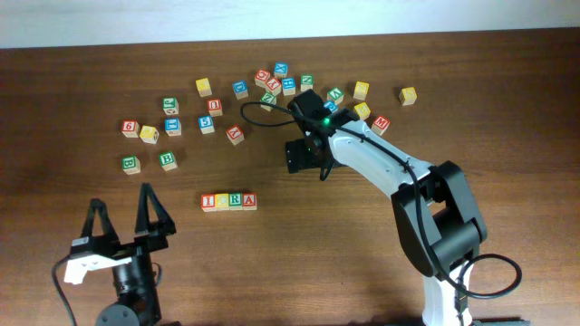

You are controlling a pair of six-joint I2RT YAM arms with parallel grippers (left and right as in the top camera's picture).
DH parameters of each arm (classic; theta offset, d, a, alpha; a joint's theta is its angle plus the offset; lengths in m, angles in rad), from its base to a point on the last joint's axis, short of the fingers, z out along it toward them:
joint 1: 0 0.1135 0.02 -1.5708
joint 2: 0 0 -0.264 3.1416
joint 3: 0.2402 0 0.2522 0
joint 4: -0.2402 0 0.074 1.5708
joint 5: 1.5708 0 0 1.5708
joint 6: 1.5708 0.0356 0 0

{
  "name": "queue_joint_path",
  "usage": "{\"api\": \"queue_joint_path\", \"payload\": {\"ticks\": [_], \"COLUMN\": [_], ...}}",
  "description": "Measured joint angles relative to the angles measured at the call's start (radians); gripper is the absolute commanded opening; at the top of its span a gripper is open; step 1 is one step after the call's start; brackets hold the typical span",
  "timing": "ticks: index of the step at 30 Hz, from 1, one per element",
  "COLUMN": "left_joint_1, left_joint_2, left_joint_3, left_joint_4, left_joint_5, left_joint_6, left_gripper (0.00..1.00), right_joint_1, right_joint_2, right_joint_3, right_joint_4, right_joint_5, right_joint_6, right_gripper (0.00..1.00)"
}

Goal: Spell out ICRA

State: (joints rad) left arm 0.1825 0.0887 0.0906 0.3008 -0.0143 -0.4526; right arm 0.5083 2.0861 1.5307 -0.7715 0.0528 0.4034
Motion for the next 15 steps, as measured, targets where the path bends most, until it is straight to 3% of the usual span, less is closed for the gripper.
{"api": "queue_joint_path", "payload": {"ticks": [6, 15], "left_joint_1": [-0.006, -0.072], "left_joint_2": [-0.075, -0.077], "left_joint_3": [-0.06, -0.074], "left_joint_4": [0.035, -0.098], "left_joint_5": [0.0, 0.0], "left_joint_6": [0.0, 0.0], "left_gripper": [0.99, 0.99], "right_joint_1": [0.0, 0.0], "right_joint_2": [0.0, 0.0], "right_joint_3": [0.0, 0.0], "right_joint_4": [0.0, 0.0], "right_joint_5": [0.0, 0.0], "right_joint_6": [0.0, -0.001], "right_gripper": [0.98, 0.98]}}
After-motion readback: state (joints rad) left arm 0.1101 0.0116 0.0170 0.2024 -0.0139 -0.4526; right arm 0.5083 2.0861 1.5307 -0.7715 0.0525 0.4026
